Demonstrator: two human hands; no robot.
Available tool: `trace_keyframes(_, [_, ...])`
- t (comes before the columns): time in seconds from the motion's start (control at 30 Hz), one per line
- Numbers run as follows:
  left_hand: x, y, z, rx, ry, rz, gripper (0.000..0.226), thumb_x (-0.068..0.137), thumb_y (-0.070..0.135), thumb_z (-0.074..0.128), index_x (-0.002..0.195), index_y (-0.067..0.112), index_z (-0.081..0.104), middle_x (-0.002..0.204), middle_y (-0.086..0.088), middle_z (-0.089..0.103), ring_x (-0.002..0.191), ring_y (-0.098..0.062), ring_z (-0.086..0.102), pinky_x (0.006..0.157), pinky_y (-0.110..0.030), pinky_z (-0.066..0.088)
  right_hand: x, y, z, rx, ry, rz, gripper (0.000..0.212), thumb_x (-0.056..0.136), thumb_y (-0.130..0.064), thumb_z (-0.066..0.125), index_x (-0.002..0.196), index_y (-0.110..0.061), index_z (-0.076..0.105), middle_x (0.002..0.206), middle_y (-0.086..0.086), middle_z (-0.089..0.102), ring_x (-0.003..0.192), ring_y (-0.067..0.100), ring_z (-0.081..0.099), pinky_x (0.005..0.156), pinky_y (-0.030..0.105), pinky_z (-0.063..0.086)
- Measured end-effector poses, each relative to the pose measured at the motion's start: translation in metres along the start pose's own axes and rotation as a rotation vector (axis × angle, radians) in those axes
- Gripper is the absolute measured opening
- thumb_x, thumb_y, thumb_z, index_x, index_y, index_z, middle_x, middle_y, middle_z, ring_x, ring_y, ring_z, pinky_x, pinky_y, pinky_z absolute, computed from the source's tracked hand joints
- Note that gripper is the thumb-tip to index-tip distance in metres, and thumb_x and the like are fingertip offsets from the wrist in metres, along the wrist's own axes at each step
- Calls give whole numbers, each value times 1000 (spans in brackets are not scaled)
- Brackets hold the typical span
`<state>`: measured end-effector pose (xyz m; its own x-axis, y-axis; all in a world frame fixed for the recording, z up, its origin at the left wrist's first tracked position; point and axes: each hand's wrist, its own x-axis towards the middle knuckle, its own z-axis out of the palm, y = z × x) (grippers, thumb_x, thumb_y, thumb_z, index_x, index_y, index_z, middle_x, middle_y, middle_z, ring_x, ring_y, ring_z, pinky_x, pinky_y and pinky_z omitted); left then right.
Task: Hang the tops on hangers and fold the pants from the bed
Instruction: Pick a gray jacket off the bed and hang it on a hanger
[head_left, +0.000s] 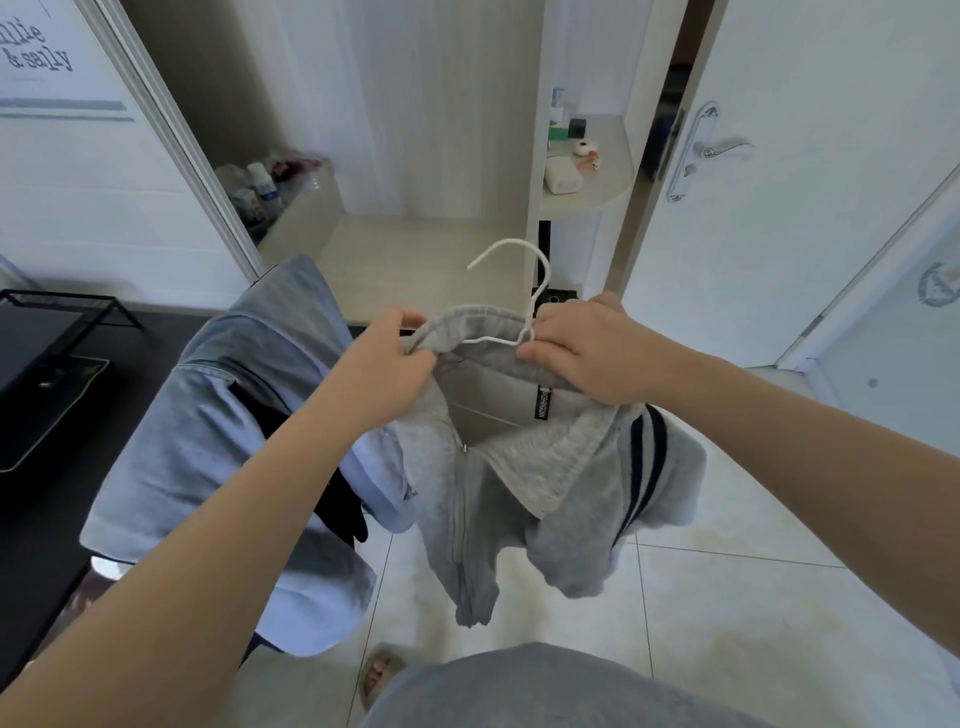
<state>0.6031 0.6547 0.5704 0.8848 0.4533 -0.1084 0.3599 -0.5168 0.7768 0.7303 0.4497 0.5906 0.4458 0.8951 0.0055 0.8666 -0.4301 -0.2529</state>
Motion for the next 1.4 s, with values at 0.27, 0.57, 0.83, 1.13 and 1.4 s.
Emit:
trace_keyframes(0.27, [-17, -12, 15, -83, 343, 157, 14, 91, 39, 70, 88, 25, 68, 71, 4, 67, 67, -14, 61, 59, -26, 48, -4, -1, -1, 318, 79, -70, 42, 104, -27, 49, 63, -32, 41, 75, -1, 48, 68, 17, 50, 70, 28, 39])
trace_keyframes(0.57, [-11, -7, 13, -856, 80, -242, 11, 96, 22, 68, 95, 11, 68, 81, -2, 72, 77, -16, 69, 64, -27, 57, -6, 19, -4, 149, 94, -67, 39, 104, -33, 46, 70, -14, 49, 77, 1, 50, 79, 20, 47, 79, 38, 38])
trace_keyframes(0.83, [-9, -18, 9, 314, 189, 472, 52, 94, 65, 37, 116, 24, 59, 89, 5, 65, 82, -15, 57, 77, -40, 49, -3, 12, 5, 117, 259, -194, 41, 102, -41, 42, 83, -11, 63, 92, -2, 55, 88, 22, 49, 86, 39, 41])
trace_keyframes(1.13, [-18, -5, 28, 302, 94, 458, 27, 103, 42, 46, 107, 17, 56, 74, 7, 56, 67, -13, 53, 61, -33, 38, 0, 13, 14, -6, 125, -74, 25, 103, -47, 36, 79, -44, 43, 63, -11, 51, 59, 3, 48, 58, 29, 34])
trace_keyframes(1.4, [-15, -23, -4, 142, 320, 394, 22, 100, 34, 59, 92, 14, 57, 69, -1, 59, 64, -13, 56, 58, -21, 39, -25, 59, 33, 438, 188, 119, 74, 80, -64, 66, 144, -39, 36, 144, -12, 43, 129, 6, 38, 105, 26, 33])
